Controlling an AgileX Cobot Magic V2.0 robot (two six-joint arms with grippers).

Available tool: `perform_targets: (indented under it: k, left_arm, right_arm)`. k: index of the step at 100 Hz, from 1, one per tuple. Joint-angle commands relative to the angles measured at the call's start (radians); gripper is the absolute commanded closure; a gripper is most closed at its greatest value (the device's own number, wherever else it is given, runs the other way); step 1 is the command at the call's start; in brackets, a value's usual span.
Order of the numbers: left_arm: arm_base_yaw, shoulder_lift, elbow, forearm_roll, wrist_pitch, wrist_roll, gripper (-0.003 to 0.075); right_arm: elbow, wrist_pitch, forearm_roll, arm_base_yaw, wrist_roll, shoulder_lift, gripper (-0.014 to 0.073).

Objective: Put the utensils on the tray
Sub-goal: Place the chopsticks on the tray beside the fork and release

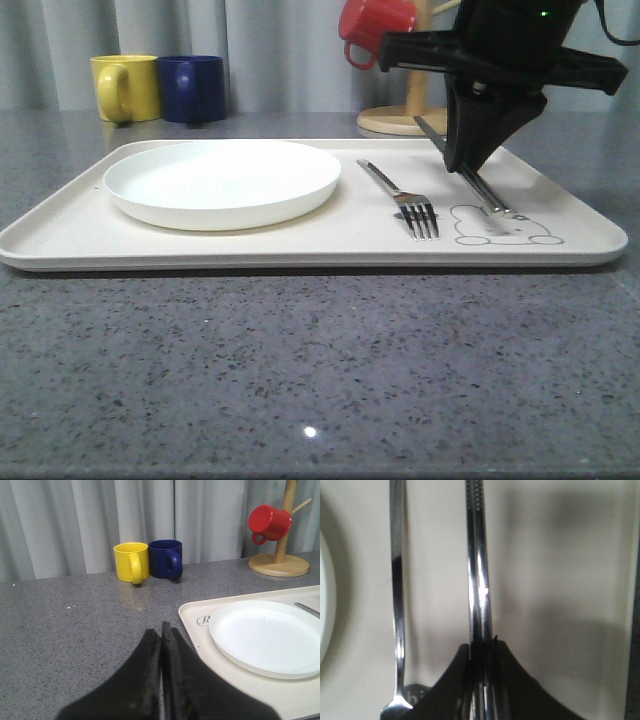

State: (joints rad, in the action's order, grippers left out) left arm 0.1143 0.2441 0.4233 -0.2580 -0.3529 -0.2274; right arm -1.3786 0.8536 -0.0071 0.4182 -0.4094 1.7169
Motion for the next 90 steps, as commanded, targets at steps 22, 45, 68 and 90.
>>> perform_targets:
  k: [22,45,68,90]
  left_arm:
    - [-0.001,0.01,0.024,-0.01,0.079,0.008,0.0739]
    - [-0.001,0.01,0.024,-0.01,0.079,0.008,0.0739]
    - [-0.001,0.01,0.024,-0.01,0.079,0.008,0.0739]
    - [-0.001,0.01,0.024,-0.01,0.079,0.008,0.0739]
  right_arm:
    - [-0.032,-0.032,-0.019,0.0,-0.001,0.014,0.0648]
    - [-0.032,-0.029,-0.019,0.0,-0.001,0.016,0.0435]
    - [-0.032,-0.024,-0.019,0.0,-0.001,-0.001,0.0253]
    - [-0.076,0.02,-0.085,-0.003,-0.001,-0.071,0.0253]
